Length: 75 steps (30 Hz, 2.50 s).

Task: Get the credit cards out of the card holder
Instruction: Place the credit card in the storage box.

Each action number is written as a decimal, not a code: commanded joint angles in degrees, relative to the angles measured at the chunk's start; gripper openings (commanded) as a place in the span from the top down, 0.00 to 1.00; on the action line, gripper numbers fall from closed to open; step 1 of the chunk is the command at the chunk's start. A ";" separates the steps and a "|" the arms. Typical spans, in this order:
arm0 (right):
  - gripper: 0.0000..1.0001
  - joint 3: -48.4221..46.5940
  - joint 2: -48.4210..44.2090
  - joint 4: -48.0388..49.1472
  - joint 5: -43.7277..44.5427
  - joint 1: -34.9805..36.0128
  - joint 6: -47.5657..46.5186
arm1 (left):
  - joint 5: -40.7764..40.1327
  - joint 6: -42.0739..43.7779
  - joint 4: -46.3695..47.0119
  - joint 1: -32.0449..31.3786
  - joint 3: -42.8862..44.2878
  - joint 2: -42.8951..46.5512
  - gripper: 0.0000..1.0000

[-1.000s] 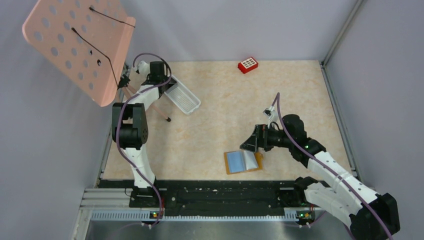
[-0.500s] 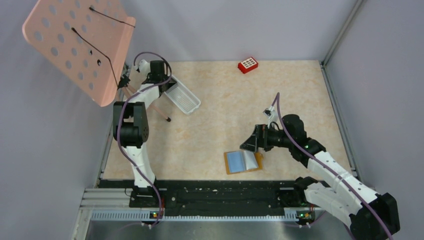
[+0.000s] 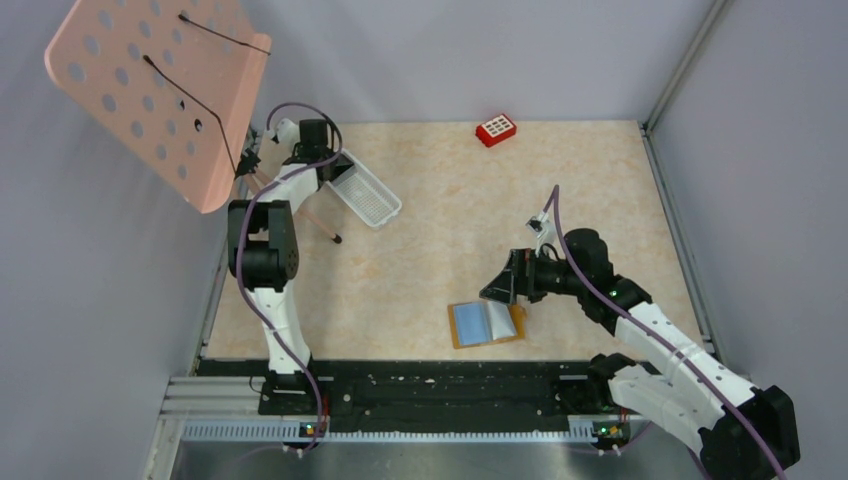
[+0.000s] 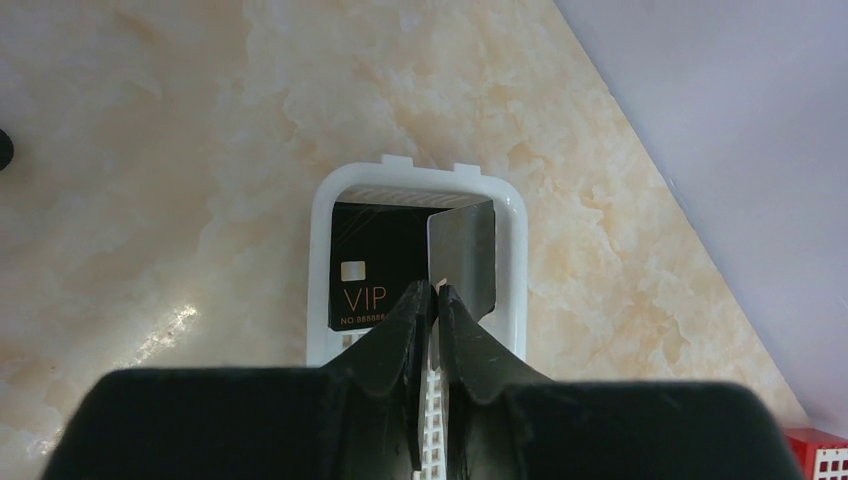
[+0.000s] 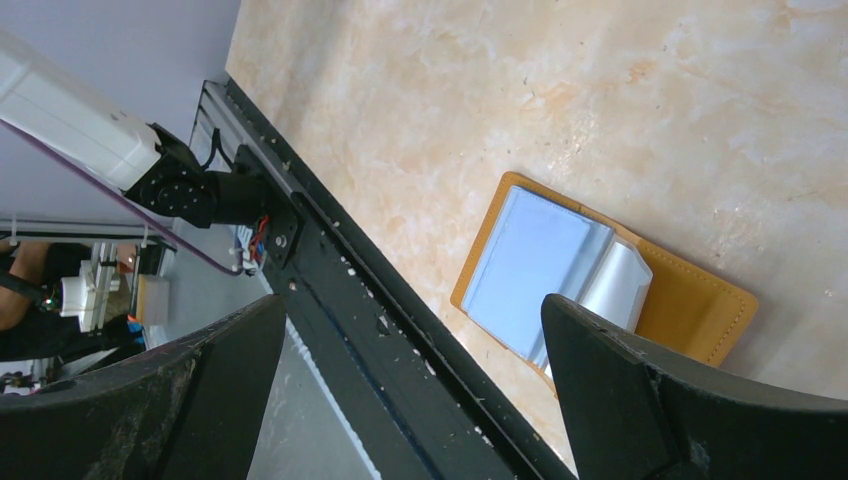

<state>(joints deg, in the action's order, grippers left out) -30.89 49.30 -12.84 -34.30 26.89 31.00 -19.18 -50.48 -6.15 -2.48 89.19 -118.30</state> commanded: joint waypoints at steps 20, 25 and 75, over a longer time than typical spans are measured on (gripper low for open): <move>0.01 -2.24 -0.95 1.72 -0.59 -0.35 -1.44 | -2.16 1.52 -3.30 0.20 4.07 -0.51 0.73; 0.01 -2.24 -0.91 1.46 -0.59 -0.39 -1.64 | -2.59 1.60 -3.60 0.20 4.46 -0.53 0.65; 0.01 -3.64 -1.46 -0.17 -0.06 -0.87 -2.39 | 8.94 13.17 -9.87 -3.20 7.33 -7.03 0.80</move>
<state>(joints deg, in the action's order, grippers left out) -31.27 48.42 -13.65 -34.33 26.44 29.71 -8.60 -38.61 -16.01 -6.26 92.97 -124.49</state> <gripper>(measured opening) 0.988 0.202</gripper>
